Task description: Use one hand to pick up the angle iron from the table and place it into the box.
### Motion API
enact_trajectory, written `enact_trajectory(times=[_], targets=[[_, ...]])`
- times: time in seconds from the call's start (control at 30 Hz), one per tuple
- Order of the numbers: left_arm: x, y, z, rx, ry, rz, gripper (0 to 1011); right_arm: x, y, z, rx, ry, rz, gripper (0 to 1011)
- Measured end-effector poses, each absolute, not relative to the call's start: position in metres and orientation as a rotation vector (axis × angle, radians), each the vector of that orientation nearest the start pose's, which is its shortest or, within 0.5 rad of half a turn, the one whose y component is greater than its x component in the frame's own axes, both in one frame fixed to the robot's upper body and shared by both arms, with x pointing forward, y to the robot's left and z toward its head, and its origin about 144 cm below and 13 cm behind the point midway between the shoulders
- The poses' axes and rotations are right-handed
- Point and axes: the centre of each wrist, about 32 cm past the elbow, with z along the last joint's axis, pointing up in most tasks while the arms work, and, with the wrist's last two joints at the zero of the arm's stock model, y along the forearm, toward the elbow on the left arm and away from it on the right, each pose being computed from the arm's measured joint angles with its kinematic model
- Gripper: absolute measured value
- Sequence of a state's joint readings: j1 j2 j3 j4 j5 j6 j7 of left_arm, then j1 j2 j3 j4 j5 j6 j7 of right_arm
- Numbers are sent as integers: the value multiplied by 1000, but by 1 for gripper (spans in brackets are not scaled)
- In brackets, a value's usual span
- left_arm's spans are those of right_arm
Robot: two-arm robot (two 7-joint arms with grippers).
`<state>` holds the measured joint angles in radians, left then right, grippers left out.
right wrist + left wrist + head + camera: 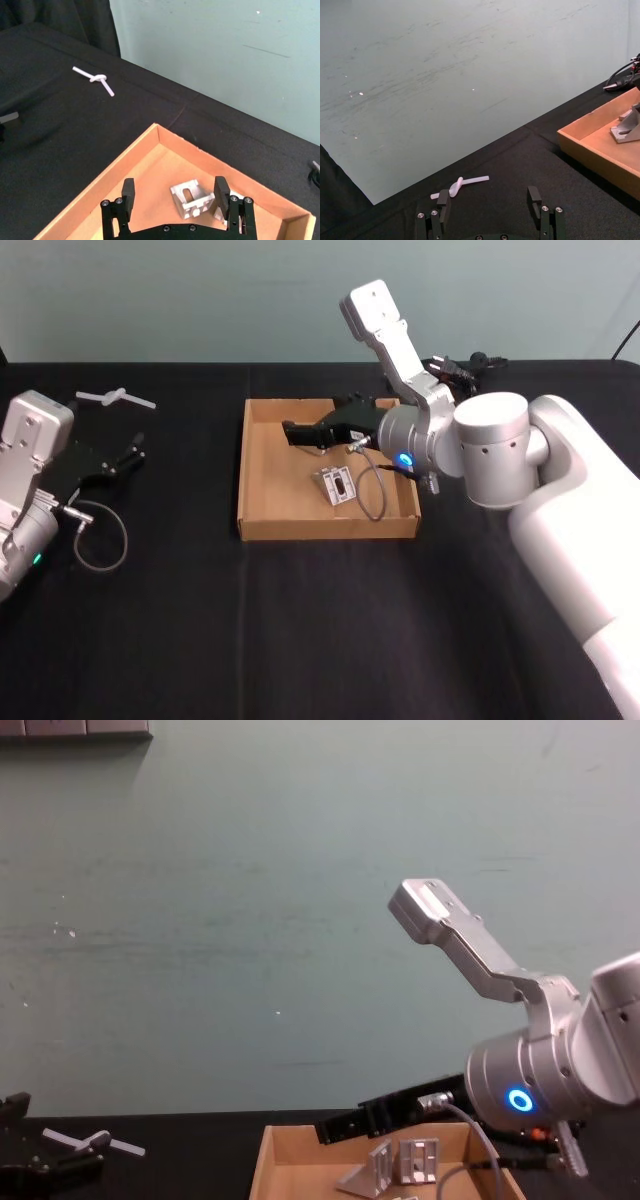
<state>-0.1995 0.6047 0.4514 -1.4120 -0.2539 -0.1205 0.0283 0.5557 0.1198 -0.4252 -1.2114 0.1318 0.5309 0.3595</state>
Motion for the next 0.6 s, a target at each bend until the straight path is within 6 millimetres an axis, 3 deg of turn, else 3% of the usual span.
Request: enact_trajectory(times=[0.37,0.6], targets=[[489,310,1140,305,-285,1248,1005,560,-167,1211,-367,96,-950,1004],[489,310,1140,305,-285,1248,1005,532,-180,1191,-323,-9,-1023,1004]])
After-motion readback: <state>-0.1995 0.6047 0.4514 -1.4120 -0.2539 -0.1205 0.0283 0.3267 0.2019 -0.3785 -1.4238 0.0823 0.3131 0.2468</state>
